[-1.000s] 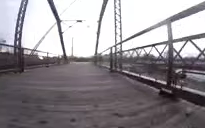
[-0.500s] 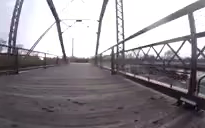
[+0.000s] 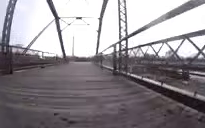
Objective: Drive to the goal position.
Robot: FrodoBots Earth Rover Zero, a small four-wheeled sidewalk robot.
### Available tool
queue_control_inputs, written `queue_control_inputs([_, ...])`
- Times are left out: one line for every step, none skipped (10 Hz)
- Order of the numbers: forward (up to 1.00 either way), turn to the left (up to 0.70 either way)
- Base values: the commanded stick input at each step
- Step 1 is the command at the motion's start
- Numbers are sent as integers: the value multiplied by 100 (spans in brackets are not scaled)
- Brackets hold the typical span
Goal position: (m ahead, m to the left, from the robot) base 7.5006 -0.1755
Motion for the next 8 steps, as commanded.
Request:
queue_control_inputs([100, -2])
queue_control_inputs([100, -2])
queue_control_inputs([100, -2])
queue_control_inputs([100, -2])
queue_control_inputs([100, -2])
queue_control_inputs([100, -2])
queue_control_inputs([100, -2])
queue_control_inputs([100, -1])
